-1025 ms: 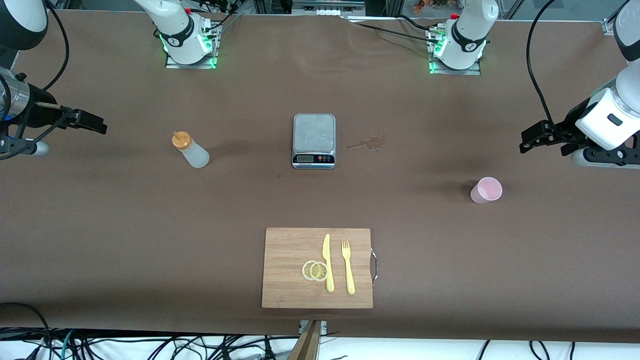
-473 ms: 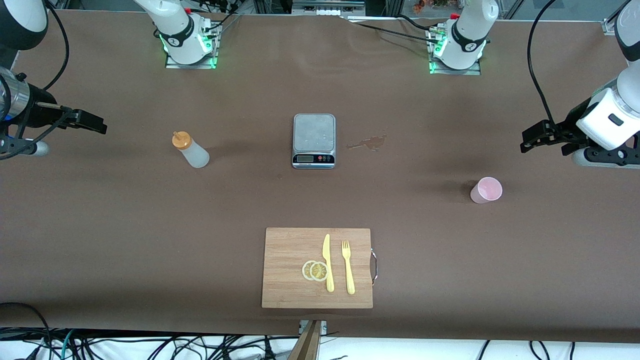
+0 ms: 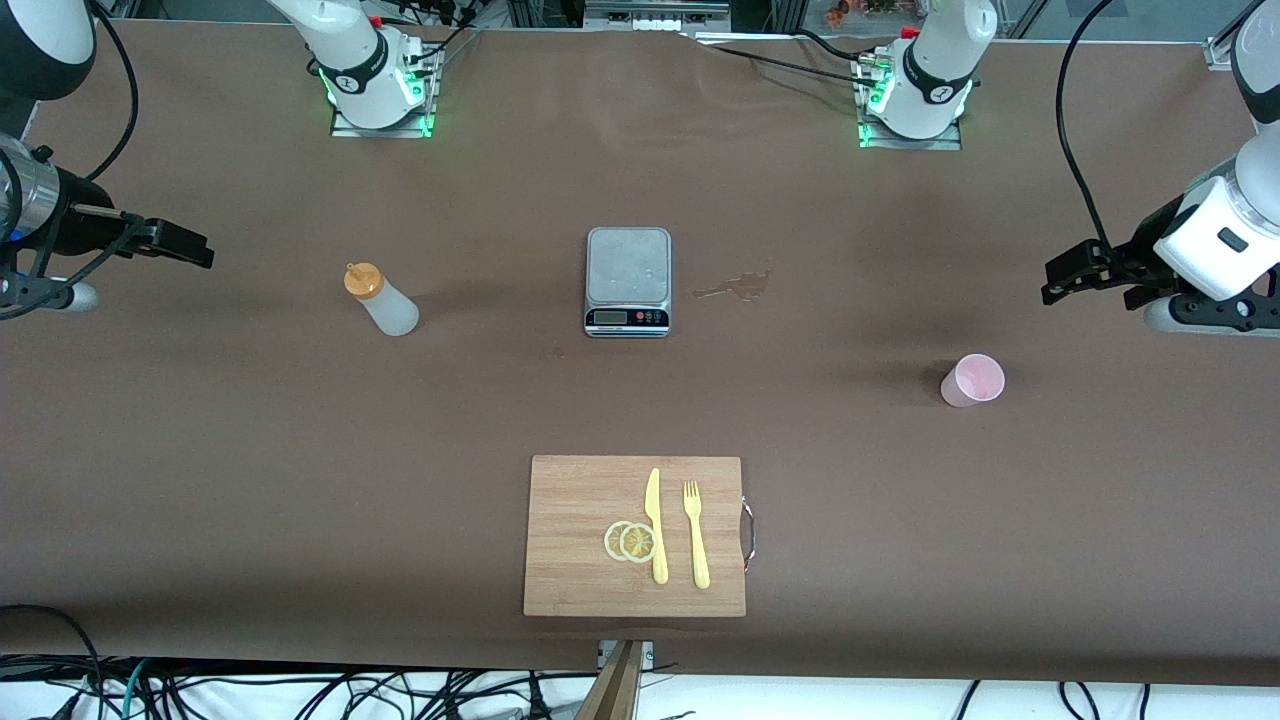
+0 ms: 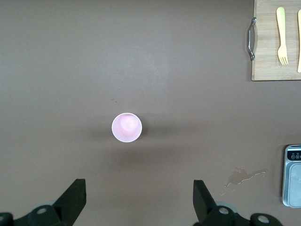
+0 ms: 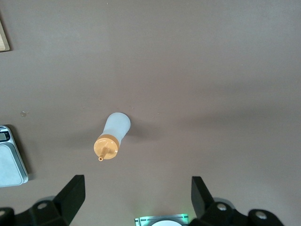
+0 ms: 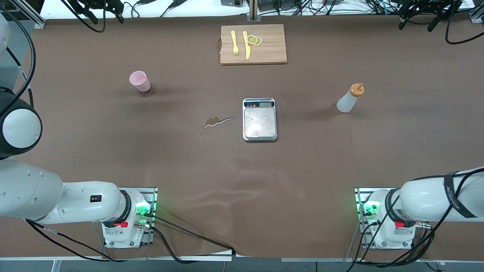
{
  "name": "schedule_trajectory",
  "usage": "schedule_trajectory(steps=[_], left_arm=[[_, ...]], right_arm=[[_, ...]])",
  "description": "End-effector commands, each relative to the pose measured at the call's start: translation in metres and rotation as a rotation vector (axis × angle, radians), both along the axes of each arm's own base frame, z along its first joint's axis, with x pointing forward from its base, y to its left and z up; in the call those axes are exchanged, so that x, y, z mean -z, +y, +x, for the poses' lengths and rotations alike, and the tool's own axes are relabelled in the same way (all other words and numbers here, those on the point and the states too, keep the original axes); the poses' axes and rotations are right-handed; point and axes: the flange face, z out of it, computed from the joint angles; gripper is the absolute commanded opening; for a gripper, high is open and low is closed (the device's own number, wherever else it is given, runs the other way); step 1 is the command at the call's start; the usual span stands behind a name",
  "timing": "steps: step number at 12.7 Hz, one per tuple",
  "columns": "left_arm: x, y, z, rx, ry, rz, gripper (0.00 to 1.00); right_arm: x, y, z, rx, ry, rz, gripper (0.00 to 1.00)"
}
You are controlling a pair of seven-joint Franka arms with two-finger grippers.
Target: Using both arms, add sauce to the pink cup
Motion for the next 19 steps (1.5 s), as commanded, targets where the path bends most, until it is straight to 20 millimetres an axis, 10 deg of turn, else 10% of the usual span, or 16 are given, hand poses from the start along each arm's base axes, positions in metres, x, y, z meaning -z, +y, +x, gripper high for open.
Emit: schedule_trajectory(steps=[1,8,19], left_arm=[[-0.006,0.003,-0.001,0.018,0.003,0.015,1.0],[0.017,0.005,-0.001,0.049,0.046,0.015,1.0],[0.232,0.08,0.022,0.138,0.023,0.001,0.97]], right_arm=[[-0.006,0.001,-0.001,0.002,0.0,0.004,1.0],[-0.006,0.002,-0.001,0.005,0.0,0.004,1.0],[-0.006,0.001,-0.001,-0.008,0.003,0.006,1.0]])
